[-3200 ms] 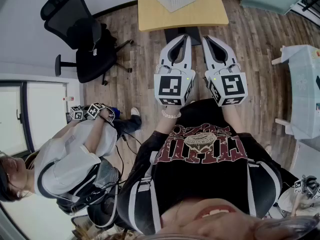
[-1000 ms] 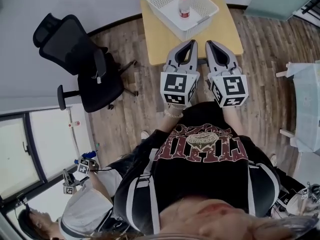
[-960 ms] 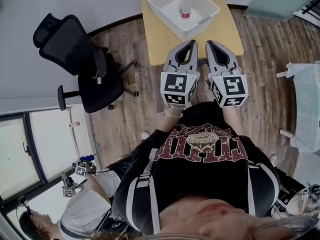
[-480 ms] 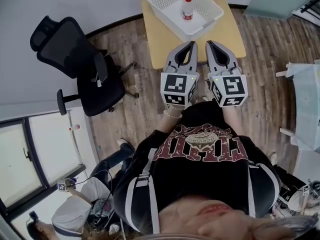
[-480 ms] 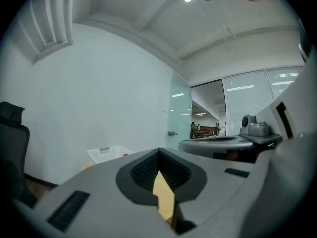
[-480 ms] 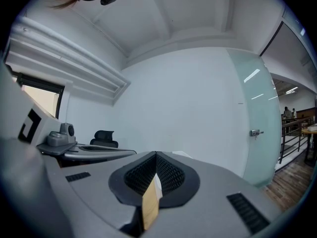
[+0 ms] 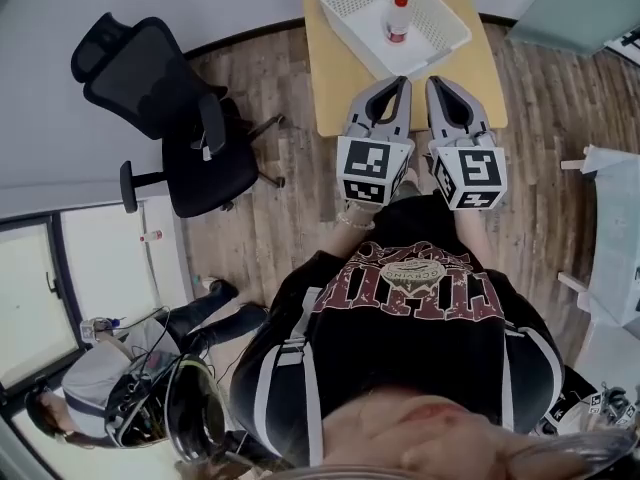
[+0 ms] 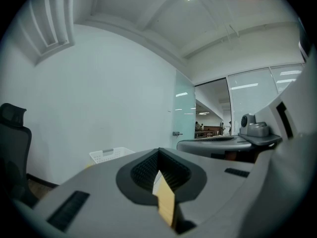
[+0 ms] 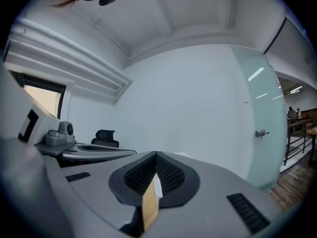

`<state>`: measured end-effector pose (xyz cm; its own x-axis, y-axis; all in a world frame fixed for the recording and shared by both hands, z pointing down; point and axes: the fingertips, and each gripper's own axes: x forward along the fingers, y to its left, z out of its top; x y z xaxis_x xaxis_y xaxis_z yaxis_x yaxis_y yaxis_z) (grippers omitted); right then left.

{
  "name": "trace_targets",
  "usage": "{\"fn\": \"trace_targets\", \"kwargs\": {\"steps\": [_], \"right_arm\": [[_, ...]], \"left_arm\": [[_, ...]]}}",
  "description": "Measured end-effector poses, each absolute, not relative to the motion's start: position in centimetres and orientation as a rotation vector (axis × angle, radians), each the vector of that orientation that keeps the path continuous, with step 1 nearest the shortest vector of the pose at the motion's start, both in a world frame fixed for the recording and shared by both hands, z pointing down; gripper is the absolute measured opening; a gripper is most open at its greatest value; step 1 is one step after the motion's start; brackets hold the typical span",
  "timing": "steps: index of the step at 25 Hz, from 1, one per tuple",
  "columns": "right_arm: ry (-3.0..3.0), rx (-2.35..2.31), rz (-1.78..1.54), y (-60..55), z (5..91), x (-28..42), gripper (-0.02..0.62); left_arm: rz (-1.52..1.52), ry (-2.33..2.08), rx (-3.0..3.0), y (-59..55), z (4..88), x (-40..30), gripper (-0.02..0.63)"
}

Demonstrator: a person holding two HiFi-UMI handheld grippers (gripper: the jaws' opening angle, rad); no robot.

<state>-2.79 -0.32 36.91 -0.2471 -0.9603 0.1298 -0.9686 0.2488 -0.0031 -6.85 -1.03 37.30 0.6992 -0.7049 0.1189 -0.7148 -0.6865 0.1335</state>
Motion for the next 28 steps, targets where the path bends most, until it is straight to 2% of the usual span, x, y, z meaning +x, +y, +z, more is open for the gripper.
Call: {"fn": "trace_targets", "kwargs": {"steps": [10,28], "right_arm": [[-2.461,1.778,0.142,-5.7,36.6,-2.1,0.017],[-2.524,1.628,0.157,-10.8,37.8,2.9,0.017]], "left_arm": [[0.110,-1.255,2.693,-5.8,36.9,-6.4,0.046],[0.110,-1.359,2.598,-10.7,38.1,-1.3,0.046]]}}
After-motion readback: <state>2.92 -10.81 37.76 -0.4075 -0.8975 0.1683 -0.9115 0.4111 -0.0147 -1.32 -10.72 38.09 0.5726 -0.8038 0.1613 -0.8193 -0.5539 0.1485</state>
